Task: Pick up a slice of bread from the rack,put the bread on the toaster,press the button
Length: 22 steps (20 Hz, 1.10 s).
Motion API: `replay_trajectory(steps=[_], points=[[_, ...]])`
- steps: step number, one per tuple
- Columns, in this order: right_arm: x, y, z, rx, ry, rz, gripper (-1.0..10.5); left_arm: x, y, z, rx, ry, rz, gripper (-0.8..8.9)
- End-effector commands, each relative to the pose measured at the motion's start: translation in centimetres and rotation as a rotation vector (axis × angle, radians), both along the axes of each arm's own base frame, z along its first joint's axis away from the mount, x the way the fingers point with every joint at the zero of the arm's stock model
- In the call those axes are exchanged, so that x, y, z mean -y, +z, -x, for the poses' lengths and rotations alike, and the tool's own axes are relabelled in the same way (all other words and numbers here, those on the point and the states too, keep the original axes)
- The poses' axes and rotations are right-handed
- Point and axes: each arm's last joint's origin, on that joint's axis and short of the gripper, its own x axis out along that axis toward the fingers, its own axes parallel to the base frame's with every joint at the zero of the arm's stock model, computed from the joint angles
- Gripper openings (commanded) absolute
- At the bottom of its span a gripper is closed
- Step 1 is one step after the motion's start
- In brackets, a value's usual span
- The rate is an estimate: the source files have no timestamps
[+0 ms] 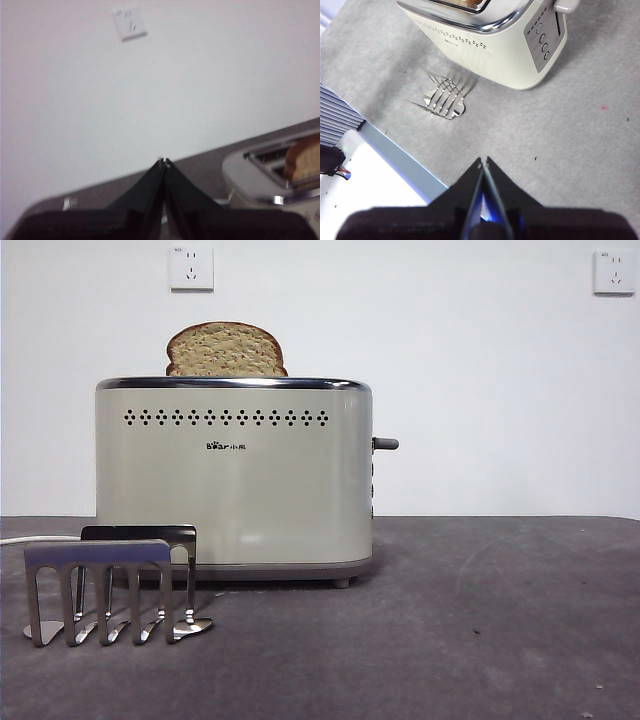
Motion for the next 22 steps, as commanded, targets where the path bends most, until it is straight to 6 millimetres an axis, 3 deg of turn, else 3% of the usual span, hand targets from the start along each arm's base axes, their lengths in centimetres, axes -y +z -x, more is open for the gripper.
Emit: replay_trajectory(steps=[1, 5, 12, 16, 22], points=[[0.0, -0.2, 0.0, 0.004, 0.007, 0.004, 0.0, -0.1, -4.1, -0.3, -0.053, 0.021, 0.064, -0.03], [0.0, -0.2, 0.0, 0.004, 0.007, 0.004, 0.0, -0.2, -8.6, -0.4, -0.104, 0.045, 0.095, -0.03], [0.0, -0.2, 0.0, 0.004, 0.007, 0.004, 0.0, -0.4, -13.1, -0.9, -0.179, 0.073, 0.162, -0.03], [0.0, -0.2, 0.0, 0.004, 0.007, 0.004, 0.0, -0.4, -14.3, -0.9, -0.257, 0.078, 0.208, -0.03], [0.0, -0.2, 0.0, 0.004, 0.007, 0.004, 0.0, -0.4, -14.7, -0.9, -0.299, 0.079, 0.212, -0.03]])
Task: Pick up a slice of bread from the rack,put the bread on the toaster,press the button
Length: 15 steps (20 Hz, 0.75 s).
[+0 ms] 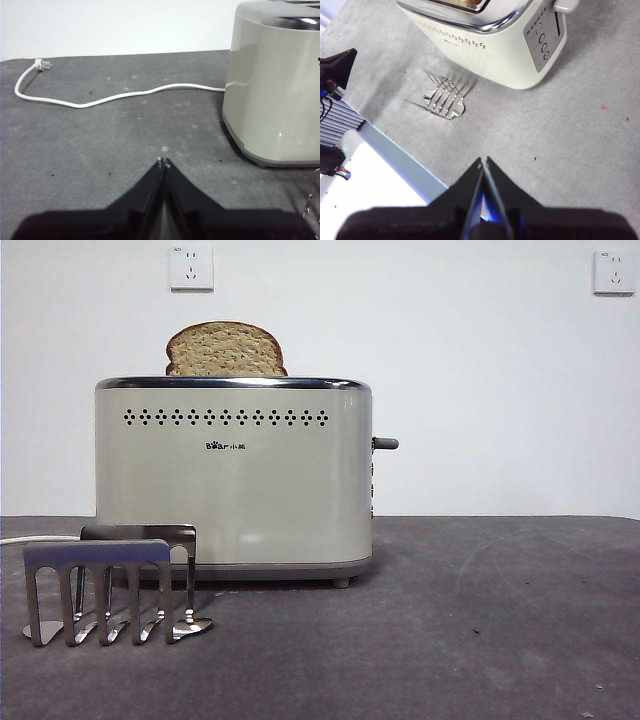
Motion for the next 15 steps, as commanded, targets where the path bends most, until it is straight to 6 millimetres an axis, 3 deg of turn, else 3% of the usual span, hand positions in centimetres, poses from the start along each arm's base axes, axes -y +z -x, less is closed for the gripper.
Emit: replay_trajectory(steps=[1, 15], points=[[-0.04, -0.18, 0.00, 0.004, 0.007, 0.004, 0.0, -0.05, -0.48, -0.05, -0.013, 0.006, 0.008, -0.03], [-0.01, -0.14, -0.07, 0.015, 0.004, 0.008, 0.0, -0.05, -0.48, -0.05, -0.013, 0.006, 0.008, -0.03]])
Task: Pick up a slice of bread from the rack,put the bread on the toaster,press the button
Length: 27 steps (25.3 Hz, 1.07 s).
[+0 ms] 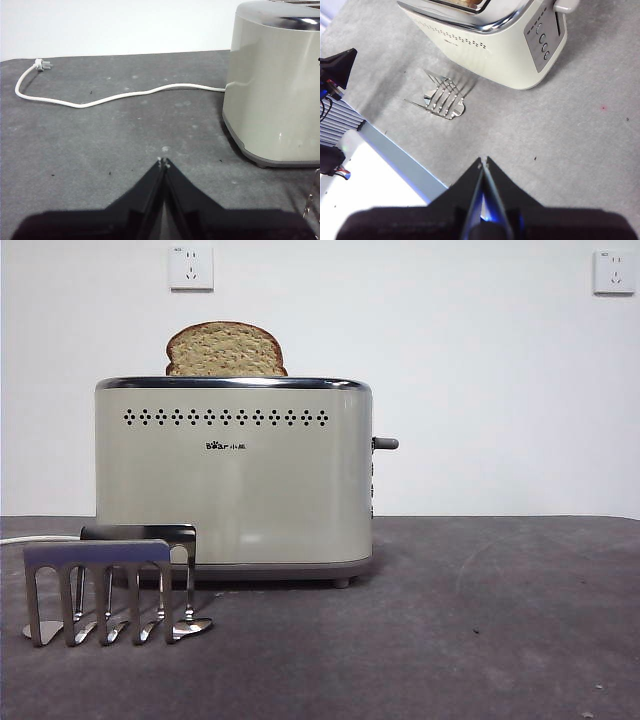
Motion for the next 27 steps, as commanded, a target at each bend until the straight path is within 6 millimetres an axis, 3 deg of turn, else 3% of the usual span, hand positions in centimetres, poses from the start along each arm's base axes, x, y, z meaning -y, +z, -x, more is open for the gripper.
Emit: replay_trajectory(steps=[1, 4, 9, 12, 15, 17, 20, 27], points=[[0.0, -0.2, 0.0, 0.009, 0.003, 0.006, 0.0, 0.0, -0.5, -0.1, -0.013, 0.005, 0.008, -0.03], [0.6, 0.3, 0.4, 0.109, 0.004, 0.063, 0.0, 0.0, -0.5, -0.1, -0.013, 0.005, 0.008, -0.03], [3.1, 1.2, 2.2, 0.403, -0.191, 0.021, 0.0, 0.0, -0.5, -0.1, -0.013, 0.005, 0.008, -0.03], [4.7, -1.6, 3.6, 0.571, -0.313, 0.022, 0.0, 0.0, -0.5, -0.1, -0.013, 0.005, 0.008, -0.03], [5.5, -5.7, 4.9, 0.689, -0.395, 0.039, 0.0, 0.0, -0.5, -0.1, -0.013, 0.006, 0.008, -0.03], [5.9, -8.7, 5.5, 0.703, -0.457, 0.069, 0.0, 0.0, -0.5, -0.1, -0.013, 0.005, 0.008, -0.03], [6.1, -11.5, 6.0, 0.680, -0.524, 0.110, 0.0, 0.0, -0.5, -0.1, -0.013, 0.006, 0.008, -0.03], [6.3, -16.3, 6.8, 0.652, -0.655, 0.146, 0.0, 0.0, -0.5, -0.1, -0.013, 0.005, 0.008, -0.03]])
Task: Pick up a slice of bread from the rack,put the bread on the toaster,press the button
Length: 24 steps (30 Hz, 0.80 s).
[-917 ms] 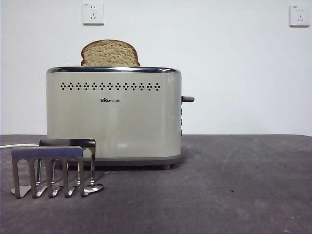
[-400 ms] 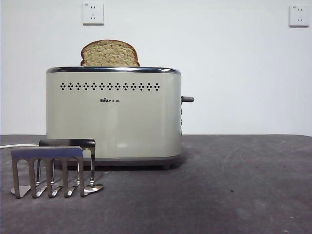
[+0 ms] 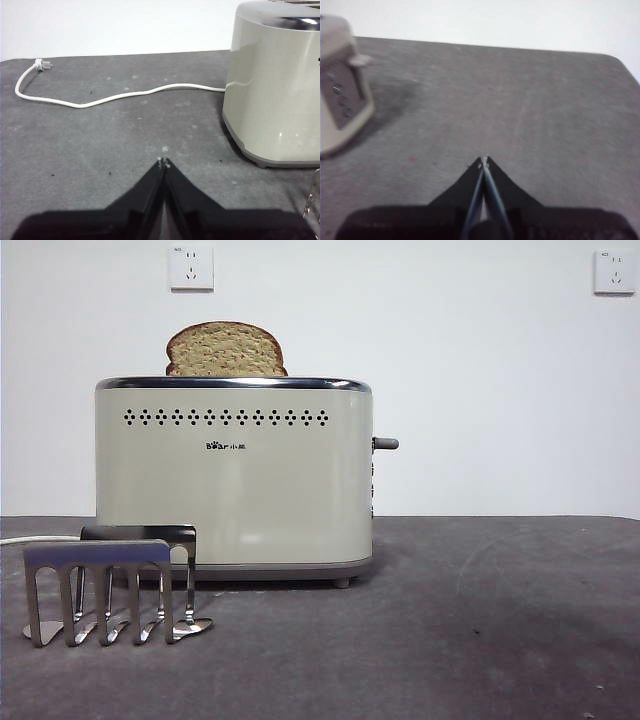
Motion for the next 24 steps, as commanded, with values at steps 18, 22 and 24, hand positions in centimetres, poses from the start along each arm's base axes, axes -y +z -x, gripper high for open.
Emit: replay_trajectory(steps=[18, 22, 24], points=[[0.3, -6.0, 0.0, 0.017, -0.166, -0.083, 0.0, 0.0, -0.5, -0.1, -0.012, 0.005, 0.008, -0.03], [0.3, -6.0, 0.0, 0.016, -0.170, -0.097, 0.0, 0.0, -0.5, -0.1, -0.012, 0.005, 0.008, -0.03], [0.3, -6.0, 0.0, 0.016, -0.173, -0.108, 0.0, 0.0, -0.5, -0.1, -0.012, 0.006, 0.008, -0.03]])
